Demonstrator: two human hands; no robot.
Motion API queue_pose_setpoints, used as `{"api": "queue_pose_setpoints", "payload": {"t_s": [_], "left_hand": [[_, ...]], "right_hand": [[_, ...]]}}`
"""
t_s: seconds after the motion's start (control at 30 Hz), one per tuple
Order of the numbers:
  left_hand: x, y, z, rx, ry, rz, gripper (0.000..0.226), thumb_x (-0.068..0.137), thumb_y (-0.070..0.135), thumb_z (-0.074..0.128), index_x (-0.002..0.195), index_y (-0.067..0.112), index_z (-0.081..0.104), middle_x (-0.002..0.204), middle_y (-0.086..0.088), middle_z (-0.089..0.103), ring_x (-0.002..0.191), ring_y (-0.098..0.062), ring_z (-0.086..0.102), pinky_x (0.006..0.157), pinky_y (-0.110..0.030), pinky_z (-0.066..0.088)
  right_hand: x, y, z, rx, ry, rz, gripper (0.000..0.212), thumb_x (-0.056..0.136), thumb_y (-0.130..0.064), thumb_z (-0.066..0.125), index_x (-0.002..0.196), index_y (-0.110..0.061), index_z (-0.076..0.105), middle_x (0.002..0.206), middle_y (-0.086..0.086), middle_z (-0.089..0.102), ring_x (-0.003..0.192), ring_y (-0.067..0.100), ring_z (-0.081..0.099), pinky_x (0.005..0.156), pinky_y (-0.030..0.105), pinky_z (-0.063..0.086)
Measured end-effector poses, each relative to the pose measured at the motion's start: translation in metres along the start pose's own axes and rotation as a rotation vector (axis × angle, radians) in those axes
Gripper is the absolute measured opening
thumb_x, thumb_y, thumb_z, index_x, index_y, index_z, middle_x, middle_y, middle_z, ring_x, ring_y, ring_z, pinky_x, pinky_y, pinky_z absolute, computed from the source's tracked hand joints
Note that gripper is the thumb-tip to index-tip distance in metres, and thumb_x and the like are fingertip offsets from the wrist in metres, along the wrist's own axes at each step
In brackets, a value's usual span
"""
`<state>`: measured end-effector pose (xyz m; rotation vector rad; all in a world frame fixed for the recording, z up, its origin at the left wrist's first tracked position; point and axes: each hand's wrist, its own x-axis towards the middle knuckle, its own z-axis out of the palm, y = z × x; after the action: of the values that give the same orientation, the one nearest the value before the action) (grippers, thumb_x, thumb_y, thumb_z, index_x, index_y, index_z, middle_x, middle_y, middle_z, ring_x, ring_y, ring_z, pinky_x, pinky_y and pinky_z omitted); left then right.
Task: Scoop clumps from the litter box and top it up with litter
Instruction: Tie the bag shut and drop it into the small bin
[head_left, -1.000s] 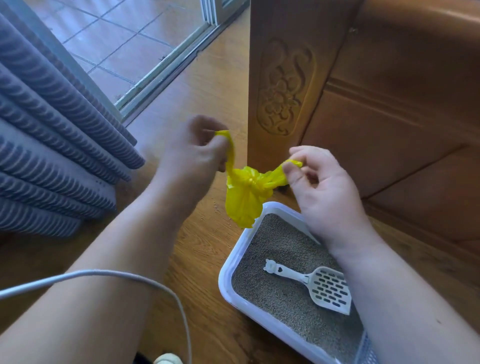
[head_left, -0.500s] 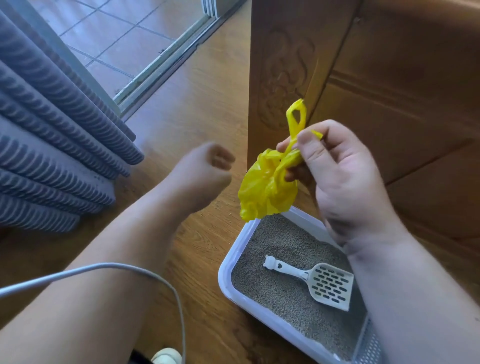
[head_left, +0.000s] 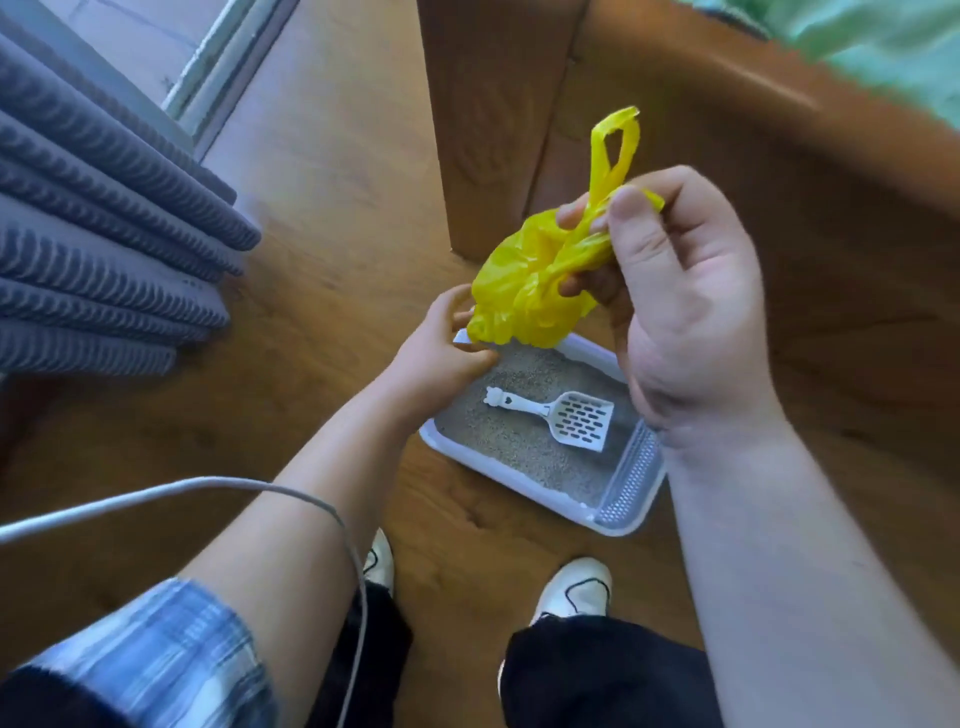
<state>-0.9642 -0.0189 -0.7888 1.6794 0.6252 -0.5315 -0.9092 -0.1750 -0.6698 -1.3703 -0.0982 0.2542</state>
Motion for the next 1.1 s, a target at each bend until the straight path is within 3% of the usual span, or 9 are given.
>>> {"api": "queue_pose_setpoints", "payload": {"t_s": [0.13,0.37,0.47,0.6,0.7,0.8,0.9,1.0,1.1], "left_hand": [[-0.057,0.069,0.004,0.055,-0.018,0.036,0.063,0.078,0.023,0.069,0.132,0.044,0.044,0.119,0.010,0.063,0.099,-0.011,0.068,0.089,-0.045,0.056],[-0.219,0.243,-0.013,0.061,-0.201,0.155,0.055,0.086,0.013,0.071,0.134,0.029,0.050,0.122,0.002,0.065,0.098,-0.009,0.066,0.077,-0.023,0.053],[-0.286,0.305,-0.016,0.036,-0.310,0.240,0.053,0.083,0.014,0.072,0.129,0.034,0.051,0.116,0.006,0.066,0.085,-0.007,0.066,0.076,-0.032,0.056],[-0.358,0.371,-0.001,0.066,-0.452,0.336,0.063,0.085,0.013,0.073,0.130,0.047,0.044,0.110,0.006,0.064,0.074,-0.001,0.068,0.068,-0.027,0.056],[-0.396,0.408,0.028,0.047,-0.507,0.396,0.066,0.080,0.011,0.077,0.127,0.045,0.045,0.108,-0.006,0.071,0.087,-0.016,0.071,0.082,-0.042,0.058],[-0.429,0.446,0.066,0.038,-0.596,0.435,0.065,0.079,0.013,0.081,0.135,0.025,0.048,0.101,-0.010,0.071,0.082,-0.019,0.068,0.074,-0.039,0.059],[-0.463,0.468,0.107,0.135,-0.712,0.464,0.057,0.075,0.016,0.081,0.125,0.012,0.054,0.089,-0.016,0.070,0.071,-0.023,0.065,0.063,-0.038,0.055],[-0.494,0.476,0.155,0.218,-0.791,0.498,0.050,0.072,0.023,0.078,0.114,0.005,0.056,0.074,-0.013,0.067,0.061,-0.023,0.057,0.056,-0.034,0.047],[-0.530,0.484,0.210,0.301,-0.851,0.515,0.051,0.073,0.026,0.077,0.115,0.005,0.057,0.077,-0.012,0.068,0.067,-0.022,0.061,0.058,-0.033,0.050]], "right_hand": [[-0.023,-0.098,0.006,-0.046,0.030,0.027,0.017,0.100,-0.014,0.053,0.085,-0.011,0.059,0.089,0.011,0.070,0.076,0.029,0.063,0.067,0.037,0.052],[-0.065,-0.352,0.029,0.028,0.146,0.004,0.016,0.097,-0.018,0.051,0.087,-0.006,0.056,0.089,0.010,0.070,0.074,0.022,0.065,0.062,0.028,0.055],[-0.095,-0.456,0.036,-0.029,0.200,-0.063,0.017,0.097,-0.019,0.051,0.085,-0.009,0.056,0.089,0.012,0.069,0.071,0.022,0.063,0.062,0.028,0.054],[-0.136,-0.564,0.033,-0.085,0.300,-0.216,0.018,0.098,-0.020,0.050,0.085,-0.009,0.057,0.089,0.012,0.068,0.075,0.023,0.063,0.063,0.028,0.054],[-0.176,-0.622,0.026,-0.105,0.401,-0.304,0.018,0.099,-0.021,0.051,0.086,-0.010,0.059,0.088,0.011,0.069,0.079,0.023,0.064,0.063,0.028,0.054],[-0.220,-0.668,0.008,-0.086,0.516,-0.378,0.018,0.100,-0.019,0.051,0.087,-0.008,0.058,0.090,0.012,0.070,0.079,0.021,0.065,0.063,0.027,0.055],[-0.268,-0.698,-0.022,-0.061,0.646,-0.443,0.018,0.102,-0.014,0.050,0.087,-0.009,0.059,0.087,0.009,0.073,0.076,0.020,0.066,0.061,0.026,0.055],[-0.319,-0.718,-0.062,-0.083,0.759,-0.476,0.018,0.100,-0.016,0.055,0.084,-0.015,0.063,0.088,0.011,0.073,0.073,0.023,0.067,0.060,0.028,0.054],[-0.376,-0.734,-0.111,-0.092,0.859,-0.502,0.014,0.090,-0.025,0.061,0.081,-0.015,0.063,0.085,0.016,0.069,0.069,0.027,0.065,0.061,0.033,0.054]]}}
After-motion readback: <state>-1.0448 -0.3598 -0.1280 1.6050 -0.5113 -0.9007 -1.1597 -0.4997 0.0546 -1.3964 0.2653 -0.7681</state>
